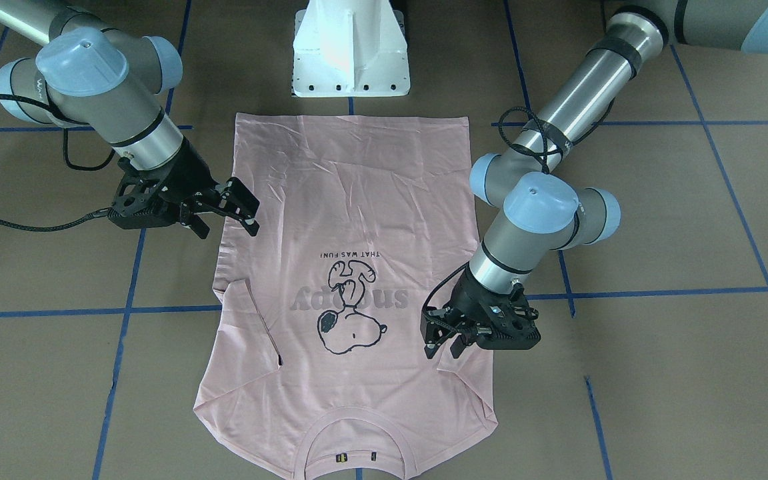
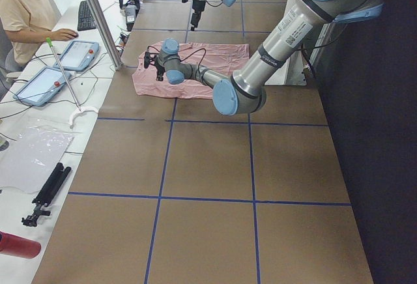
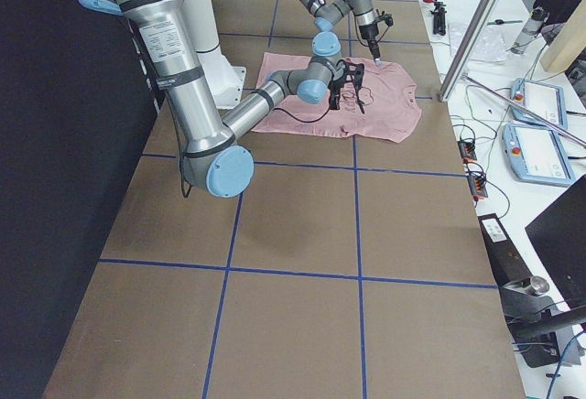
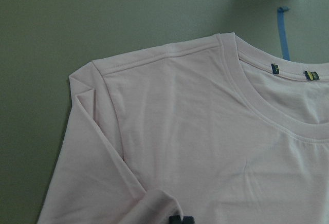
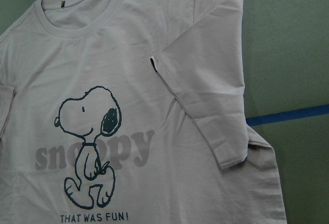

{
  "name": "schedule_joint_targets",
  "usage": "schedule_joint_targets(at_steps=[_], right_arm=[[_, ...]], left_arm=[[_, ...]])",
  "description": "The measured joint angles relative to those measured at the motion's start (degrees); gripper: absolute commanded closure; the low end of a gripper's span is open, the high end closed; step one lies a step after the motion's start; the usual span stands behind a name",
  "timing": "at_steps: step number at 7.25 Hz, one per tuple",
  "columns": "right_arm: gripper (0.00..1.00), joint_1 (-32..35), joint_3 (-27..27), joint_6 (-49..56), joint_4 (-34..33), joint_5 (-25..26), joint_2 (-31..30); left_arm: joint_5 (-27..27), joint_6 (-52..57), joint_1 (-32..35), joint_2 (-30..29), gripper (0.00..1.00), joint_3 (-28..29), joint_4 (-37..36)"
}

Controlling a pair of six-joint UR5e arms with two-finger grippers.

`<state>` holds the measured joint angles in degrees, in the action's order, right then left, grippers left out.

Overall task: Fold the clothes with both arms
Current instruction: 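Fold the other sleeve inward with the left gripper while the right gripper holds still, then move both grippers down to the shirt hem nearest the robot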

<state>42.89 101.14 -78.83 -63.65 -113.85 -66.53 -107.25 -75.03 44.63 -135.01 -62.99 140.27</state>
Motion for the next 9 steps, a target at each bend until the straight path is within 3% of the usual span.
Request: schedule_joint_targets(at_steps=[1, 2, 4, 5, 6, 9], right_arm=[[0.0, -0.8, 1.8, -1.7, 0.0, 0.7, -1.3], [0.06, -3.8, 4.7, -5.2, -0.1, 3.7, -3.7], [0.19, -18.3, 10.2, -16.2, -2.9, 21.8, -7.9], [0.2, -25.5, 12.4, -22.2, -6.7, 30.9, -8.6], [0.17, -30.8, 14.4, -27.7, -10.6, 35.6, -9.0], [0.19, -42.4, 17.6, -39.4, -22.7, 42.9, -10.1]], left_arm=[[-0.8, -2.1, -1.2, 4.7, 0.18, -7.9, -0.3], [-2.3, -3.6, -2.4, 9.1, 0.18, -15.1, -0.5], [-6.5, -6.4, -3.7, 14.5, 0.18, -23.3, -0.4], [-7.3, -6.8, -3.9, 15.8, 0.18, -24.4, -0.1], [-7.5, -6.9, -4.0, 16.5, 0.18, -24.7, 0.2], [-7.4, -6.8, -4.1, 16.9, 0.18, -24.6, 0.4]])
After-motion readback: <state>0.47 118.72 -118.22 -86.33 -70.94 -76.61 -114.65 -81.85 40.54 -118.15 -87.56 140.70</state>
